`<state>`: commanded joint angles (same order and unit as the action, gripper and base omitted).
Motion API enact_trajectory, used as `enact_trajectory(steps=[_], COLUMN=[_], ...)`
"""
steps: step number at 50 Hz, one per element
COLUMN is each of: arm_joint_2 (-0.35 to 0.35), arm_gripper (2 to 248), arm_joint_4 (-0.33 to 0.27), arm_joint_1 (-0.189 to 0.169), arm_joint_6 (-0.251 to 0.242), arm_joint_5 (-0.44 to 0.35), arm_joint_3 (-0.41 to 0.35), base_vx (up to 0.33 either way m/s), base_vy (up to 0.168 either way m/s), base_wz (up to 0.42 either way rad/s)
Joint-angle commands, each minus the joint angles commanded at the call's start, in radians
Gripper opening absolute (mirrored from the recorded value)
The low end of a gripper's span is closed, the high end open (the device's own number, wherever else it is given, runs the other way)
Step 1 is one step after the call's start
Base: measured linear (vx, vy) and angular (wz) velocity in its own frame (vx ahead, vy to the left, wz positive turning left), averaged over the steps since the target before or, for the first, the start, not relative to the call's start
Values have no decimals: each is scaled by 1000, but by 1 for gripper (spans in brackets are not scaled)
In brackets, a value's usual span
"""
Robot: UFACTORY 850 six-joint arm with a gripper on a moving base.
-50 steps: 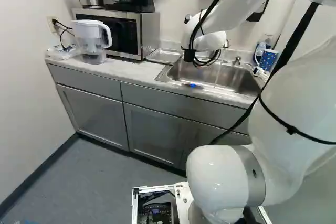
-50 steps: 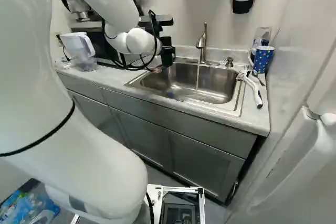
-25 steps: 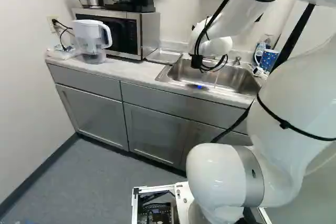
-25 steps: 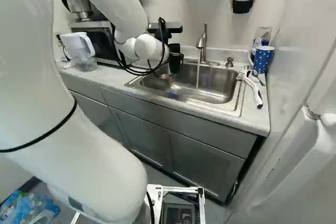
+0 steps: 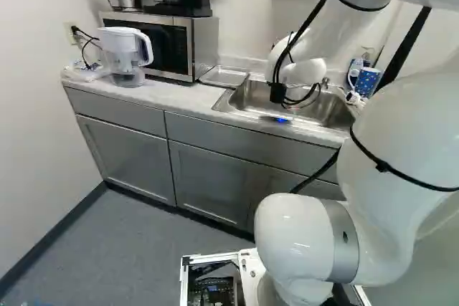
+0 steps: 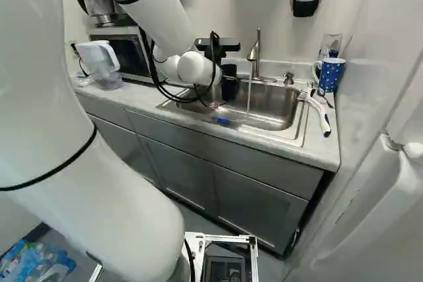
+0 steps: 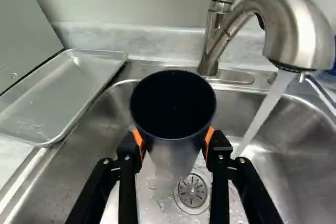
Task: Rinse the cup and place it in the tray
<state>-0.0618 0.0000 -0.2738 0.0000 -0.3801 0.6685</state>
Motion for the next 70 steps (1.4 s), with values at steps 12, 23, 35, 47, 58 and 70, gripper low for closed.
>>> enact_trajectory(steps=[12,23,35,47,58,70], arm_joint_2=[-25,-49,-50,-47,-37,-24], arm_gripper=[124,124,124,124,124,124], arm_joint_4=[0,0,0,0,0,0], arm_joint_1=[-37,-70,-82,-87,-95,-106], arm_joint_6=[0,0,0,0,0,0], arm_joint_5=[-15,-18,-18,-18,-18,-18], arm_joint_3=[-24,-47,-48,-45,-36,-24], base_vx=[0,0,0,0,0,0], base_vy=[0,0,0,0,0,0], base_wz=[0,0,0,0,0,0])
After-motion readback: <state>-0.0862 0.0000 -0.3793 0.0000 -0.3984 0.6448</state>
